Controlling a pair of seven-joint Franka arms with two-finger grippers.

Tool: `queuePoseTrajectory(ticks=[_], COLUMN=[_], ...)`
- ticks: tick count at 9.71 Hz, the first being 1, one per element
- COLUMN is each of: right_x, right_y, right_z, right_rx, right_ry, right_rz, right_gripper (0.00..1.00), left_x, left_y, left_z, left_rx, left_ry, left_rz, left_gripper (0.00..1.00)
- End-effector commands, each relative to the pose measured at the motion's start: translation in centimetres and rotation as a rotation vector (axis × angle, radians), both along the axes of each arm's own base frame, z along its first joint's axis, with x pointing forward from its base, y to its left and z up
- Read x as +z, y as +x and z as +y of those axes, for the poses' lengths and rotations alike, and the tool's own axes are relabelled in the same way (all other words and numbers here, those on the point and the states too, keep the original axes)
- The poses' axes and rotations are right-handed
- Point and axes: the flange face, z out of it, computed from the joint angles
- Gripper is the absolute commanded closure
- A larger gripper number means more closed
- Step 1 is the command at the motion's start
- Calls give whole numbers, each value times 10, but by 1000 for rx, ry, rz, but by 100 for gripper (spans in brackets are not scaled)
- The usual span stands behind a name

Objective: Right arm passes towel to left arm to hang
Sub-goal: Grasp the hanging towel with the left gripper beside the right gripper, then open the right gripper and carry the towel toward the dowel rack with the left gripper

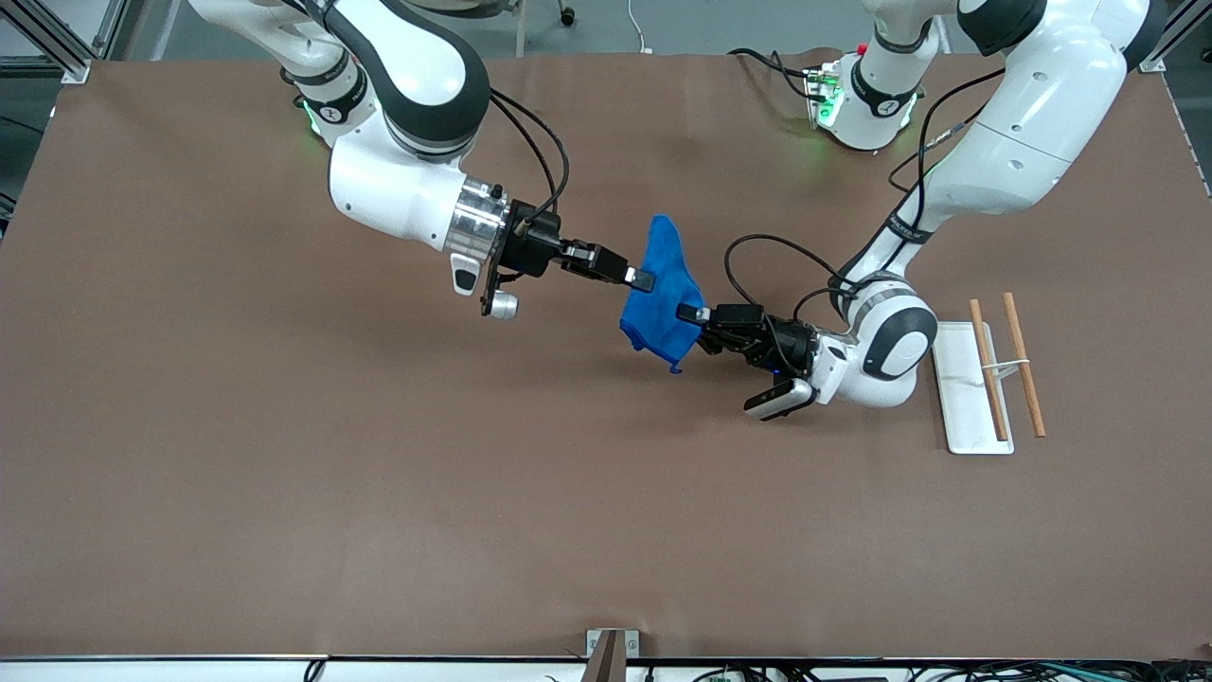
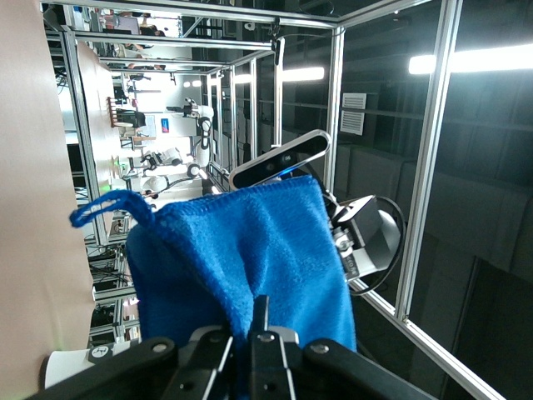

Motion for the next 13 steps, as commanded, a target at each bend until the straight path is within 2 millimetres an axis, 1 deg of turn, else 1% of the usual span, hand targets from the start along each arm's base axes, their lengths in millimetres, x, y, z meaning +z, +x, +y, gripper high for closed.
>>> queuePoseTrajectory(ticks=[1, 2, 3, 4, 5, 6, 7, 8, 9, 10, 11, 12, 13], right_x=[3, 0, -3, -7, -15, -19, -30, -41, -44, -45, -44, -38, -25], right_y=[2, 2, 4, 11, 20, 34, 40, 51, 66, 78, 86, 92, 94], right_z=[2, -1, -9, -21, -37, -57, -73, -97, -127, -161, -196, -236, -282], right_rx=[-19, -23, -28, -41, -38, -20, -13, 9, 66, 131, 179, 217, 257], right_ry=[24, 13, -10, -26, -74, -144, -205, -280, -347, -441, -539, -640, -764], right_rz=[10, 6, -8, -14, -38, -93, -113, -140, -157, -178, -192, -191, -189], right_gripper=[91, 43, 0, 0, 0, 0, 0, 0, 0, 0, 0, 0, 0], left_x=[23, 30, 41, 62, 80, 102, 117, 129, 139, 150, 159, 164, 166], left_y=[7, 11, 18, 20, 23, 26, 25, 29, 35, 43, 46, 46, 44], left_z=[22, 29, 46, 52, 61, 72, 81, 98, 119, 147, 160, 170, 183], left_rx=[-11, -30, -32, -52, -64, -60, -59, -53, -51, -27, -11, 6, 24], left_ry=[58, 97, 155, 216, 305, 429, 551, 683, 820, 966, 1101, 1229, 1372], left_rz=[72, 90, 118, 170, 227, 287, 316, 335, 354, 365, 383, 388, 382], left_gripper=[100, 100, 100, 100, 100, 100, 100, 100, 100, 100, 100, 100, 100])
